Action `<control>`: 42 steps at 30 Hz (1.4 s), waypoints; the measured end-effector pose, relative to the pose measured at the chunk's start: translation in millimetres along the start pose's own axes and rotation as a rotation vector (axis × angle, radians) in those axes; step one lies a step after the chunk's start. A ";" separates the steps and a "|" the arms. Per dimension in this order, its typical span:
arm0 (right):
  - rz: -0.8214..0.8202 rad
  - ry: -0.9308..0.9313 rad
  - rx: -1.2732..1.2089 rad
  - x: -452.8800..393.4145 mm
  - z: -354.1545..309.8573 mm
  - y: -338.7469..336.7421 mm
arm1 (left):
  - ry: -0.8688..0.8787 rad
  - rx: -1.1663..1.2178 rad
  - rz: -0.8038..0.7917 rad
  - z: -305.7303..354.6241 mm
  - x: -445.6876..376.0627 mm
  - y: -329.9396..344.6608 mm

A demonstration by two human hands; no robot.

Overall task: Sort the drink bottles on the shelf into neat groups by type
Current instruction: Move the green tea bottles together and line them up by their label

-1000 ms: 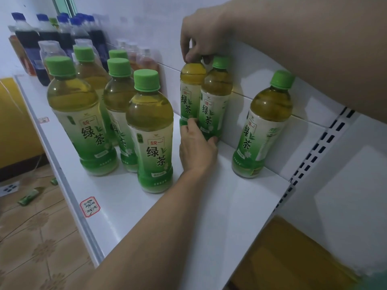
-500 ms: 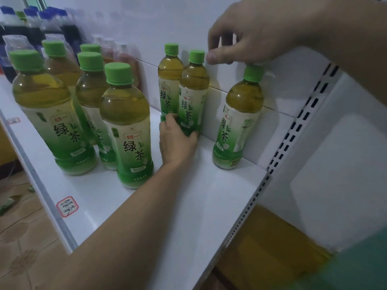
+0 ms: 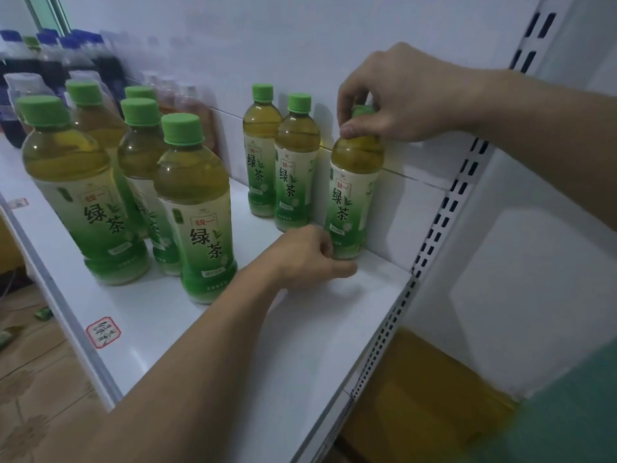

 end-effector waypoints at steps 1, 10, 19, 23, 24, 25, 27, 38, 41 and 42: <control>0.027 -0.009 0.003 -3.2 -2.7 0.5 | -0.015 0.019 0.035 -2.1 -1.7 -1.7; 0.064 -0.080 0.062 -24.5 -12.4 14.7 | -0.085 -0.041 0.359 -13.3 -8.8 -20.3; -0.010 -0.080 0.104 -28.9 -11.1 19.2 | -0.081 -0.099 0.357 -12.8 -12.3 -18.8; -0.014 -0.071 0.134 -26.4 -14.5 22.5 | -0.062 -0.147 0.298 -9.4 -9.9 -21.0; -0.018 -0.060 0.150 -25.8 -16.1 21.9 | -0.056 -0.169 0.270 -8.5 -8.4 -22.4; -0.021 -0.050 0.180 -25.1 -18.3 20.8 | -0.047 -0.189 0.234 -7.9 -5.9 -23.1; 0.004 -0.057 0.299 -24.7 -24.4 15.9 | -0.020 -0.228 0.165 -2.7 1.2 -24.2; 0.036 -0.350 -0.453 -39.4 -145.3 -4.4 | 0.229 -0.177 0.156 -13.6 149.2 -53.5; -0.063 -0.361 -0.303 -50.1 -147.0 12.1 | 0.031 -0.033 0.514 -48.2 173.0 -80.8; -0.100 -0.351 -0.262 -52.8 -146.7 15.7 | -0.035 0.030 0.600 -57.8 176.5 -85.2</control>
Point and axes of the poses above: each hand's wrist, its own x-axis away from the middle knuckle, its own y-axis out of the palm, z = x × y, the point moved 7 cm from there along -x, towards the middle knuckle, and after that the axes turned 9 degrees about z, right-handed, at the moved point
